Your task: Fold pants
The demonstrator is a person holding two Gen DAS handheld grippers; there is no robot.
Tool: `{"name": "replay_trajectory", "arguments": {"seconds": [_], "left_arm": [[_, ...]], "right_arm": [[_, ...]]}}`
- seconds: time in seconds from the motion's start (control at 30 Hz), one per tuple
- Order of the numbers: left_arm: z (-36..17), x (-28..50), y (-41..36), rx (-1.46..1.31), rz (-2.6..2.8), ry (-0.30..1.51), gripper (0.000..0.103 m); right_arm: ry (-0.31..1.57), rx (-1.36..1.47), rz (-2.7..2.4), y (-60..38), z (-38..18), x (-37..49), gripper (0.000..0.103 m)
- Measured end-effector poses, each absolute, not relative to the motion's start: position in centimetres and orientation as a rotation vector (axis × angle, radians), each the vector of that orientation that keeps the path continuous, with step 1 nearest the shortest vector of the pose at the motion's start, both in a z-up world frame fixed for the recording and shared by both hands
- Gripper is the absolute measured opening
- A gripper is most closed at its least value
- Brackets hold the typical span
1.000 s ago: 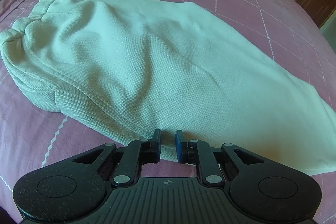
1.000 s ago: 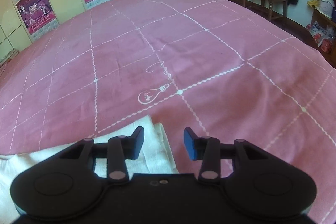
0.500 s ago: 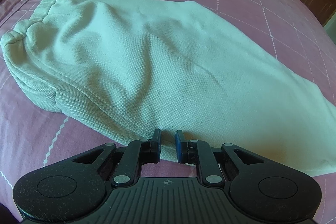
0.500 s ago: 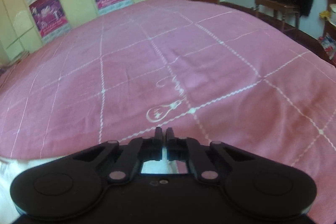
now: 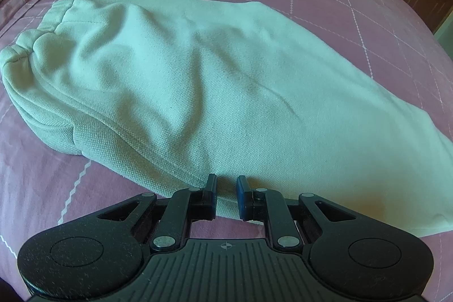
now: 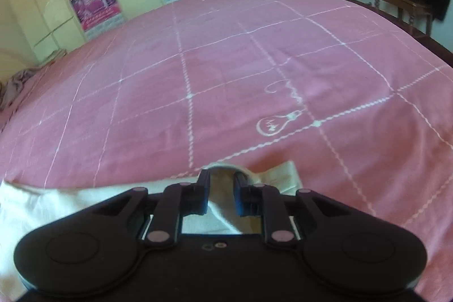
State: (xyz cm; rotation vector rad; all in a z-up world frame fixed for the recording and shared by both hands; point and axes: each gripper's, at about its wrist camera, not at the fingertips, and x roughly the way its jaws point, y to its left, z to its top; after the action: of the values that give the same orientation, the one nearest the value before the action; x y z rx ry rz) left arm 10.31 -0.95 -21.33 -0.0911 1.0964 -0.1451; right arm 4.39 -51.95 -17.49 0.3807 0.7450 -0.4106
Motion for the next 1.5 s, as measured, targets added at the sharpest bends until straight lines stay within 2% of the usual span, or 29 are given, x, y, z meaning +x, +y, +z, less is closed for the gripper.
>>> {"name": "replay_trajectory", "arguments": {"seconds": [0.1,0.2,0.3,0.33,0.37,0.57,0.83,0.9,0.93,0.97,1.0,1.17,1.37,1.43,1.5], "left_arm": [[-21.0,10.2,-1.2,-0.073,-0.147,1.097,0.015],[-20.3,10.2,-1.1,-0.081,-0.16,1.105,0.015],[-19.5,10.2,-1.8,-0.107,-0.2,1.093,0.015],[-19.2,10.1,-2.4,-0.102,-0.221,1.083,0.015],[-18.9,10.0,-3.2,-0.091,-0.244,1.074,0.015],[-18.9,9.1,-9.2,-0.047,-0.377,1.08,0.015],[-20.0,8.5,-13.9,-0.008,-0.425,1.108,0.015],[-20.2,8.7,-14.5,-0.005,-0.42,1.115,0.015],[-20.3,8.8,-14.7,-0.002,-0.417,1.116,0.015],[-20.4,9.0,-15.0,0.003,-0.417,1.116,0.015],[-20.5,9.1,-15.4,0.013,-0.417,1.115,0.015],[-21.0,10.3,-17.4,0.062,-0.4,1.112,0.015],[-17.6,10.6,-16.8,-0.024,-0.432,1.033,0.015],[-18.2,10.5,-16.8,-0.003,-0.419,1.063,0.015],[-20.3,10.4,-16.9,0.029,-0.41,1.148,0.015]], "right_arm": [[0.854,0.29,-0.429,-50.6,-19.7,4.9,0.019],[0.813,0.419,-0.453,-51.5,-18.8,3.4,0.02],[0.786,0.45,-0.437,-51.0,-16.9,1.2,0.035],[0.786,0.471,-0.437,-51.1,-16.6,0.2,0.044],[0.788,0.494,-0.448,-51.2,-16.5,-0.8,0.049],[0.775,0.663,-0.565,-53.0,-16.3,-6.4,0.049],[0.709,0.976,-0.546,-54.2,-20.3,-7.6,0.05],[0.681,1.008,-0.554,-54.3,-20.9,-6.9,0.045],[0.671,1.027,-0.551,-54.4,-21.1,-6.6,0.034],[0.662,1.055,-0.537,-54.4,-21.5,-6.4,0.014],[0.656,1.084,-0.524,-54.5,-21.8,-6.1,0.009],[0.65,1.036,-0.535,-54.0,-21.3,-5.6,0.008],[0.327,0.816,-0.319,-50.7,-8.7,-4.9,0.007],[0.348,0.788,-0.385,-51.5,-9.8,-5.2,0.007],[0.575,0.825,-0.519,-53.6,-15.7,-4.9,0.007]]}}
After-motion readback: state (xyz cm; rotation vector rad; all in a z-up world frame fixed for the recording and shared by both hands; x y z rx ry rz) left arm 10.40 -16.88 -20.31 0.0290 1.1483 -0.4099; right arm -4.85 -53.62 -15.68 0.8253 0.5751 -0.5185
